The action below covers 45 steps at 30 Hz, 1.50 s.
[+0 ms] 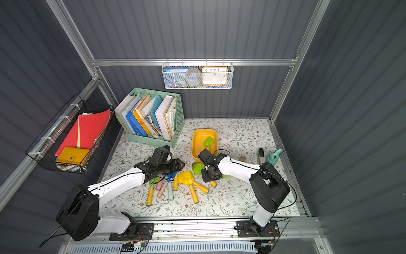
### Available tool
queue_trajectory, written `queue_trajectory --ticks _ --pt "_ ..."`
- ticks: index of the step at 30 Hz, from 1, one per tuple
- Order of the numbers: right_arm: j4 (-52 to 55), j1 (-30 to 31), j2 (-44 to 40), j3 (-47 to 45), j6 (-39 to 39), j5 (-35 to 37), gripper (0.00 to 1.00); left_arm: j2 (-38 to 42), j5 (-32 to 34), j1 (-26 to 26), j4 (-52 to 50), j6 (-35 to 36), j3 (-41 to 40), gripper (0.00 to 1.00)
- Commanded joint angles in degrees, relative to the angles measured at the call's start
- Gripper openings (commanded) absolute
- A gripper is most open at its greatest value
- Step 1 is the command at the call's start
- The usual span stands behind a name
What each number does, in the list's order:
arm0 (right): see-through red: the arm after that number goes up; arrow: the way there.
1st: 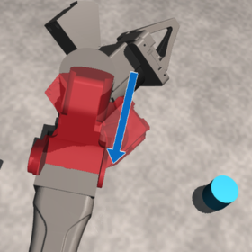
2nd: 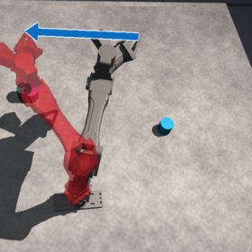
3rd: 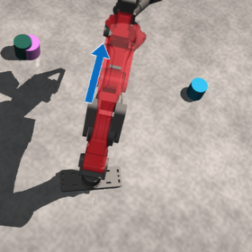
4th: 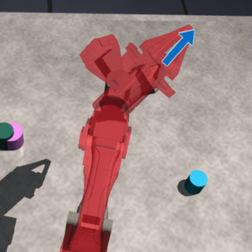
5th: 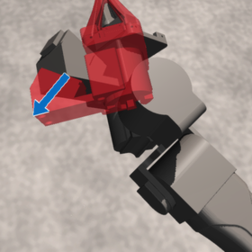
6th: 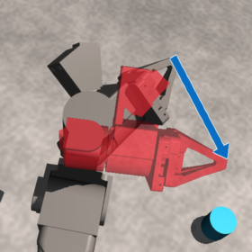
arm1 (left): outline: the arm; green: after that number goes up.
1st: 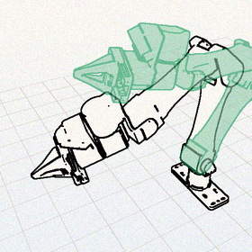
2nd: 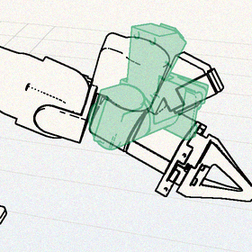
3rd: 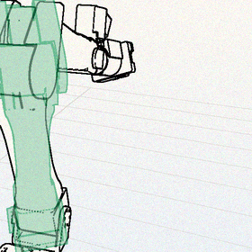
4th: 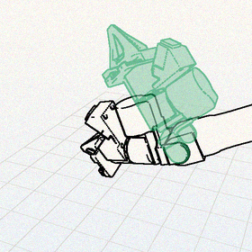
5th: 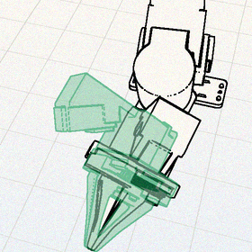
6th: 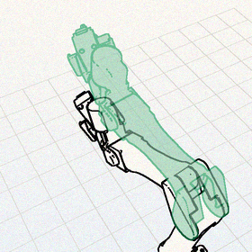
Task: Put the shovel into the storage box
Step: Pick up the shovel from the center of the board.
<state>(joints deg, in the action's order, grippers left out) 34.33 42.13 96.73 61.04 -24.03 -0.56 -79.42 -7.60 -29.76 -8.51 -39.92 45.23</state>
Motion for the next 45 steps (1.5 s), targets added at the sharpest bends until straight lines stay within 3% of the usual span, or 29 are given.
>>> queue_trajectory --ticks 1,14,20,38,45 --pt "1.5 1.0 1.8 2.1 1.5 3.5 0.42 -0.4 -0.6 -0.1 0.3 -0.4 -0.9 0.66" --pt "3.0 3.5 6.9 5.7 3.4 7.6 0.39 -1.0 -0.7 -0.1 1.2 -0.8 -1.3 0.66" --pt "3.2 3.6 6.5 5.8 4.4 8.0 0.29 -1.0 -0.6 -0.1 1.3 -0.8 -1.0 0.66" --pt "7.9 3.7 -6.5 4.7 7.1 5.4 0.17 0.5 1.3 -0.1 1.8 -2.2 -0.8 0.66" --pt "7.3 3.2 -11.6 6.4 5.5 5.7 0.17 -0.3 0.9 -0.1 2.9 -2.3 0.5 0.66"
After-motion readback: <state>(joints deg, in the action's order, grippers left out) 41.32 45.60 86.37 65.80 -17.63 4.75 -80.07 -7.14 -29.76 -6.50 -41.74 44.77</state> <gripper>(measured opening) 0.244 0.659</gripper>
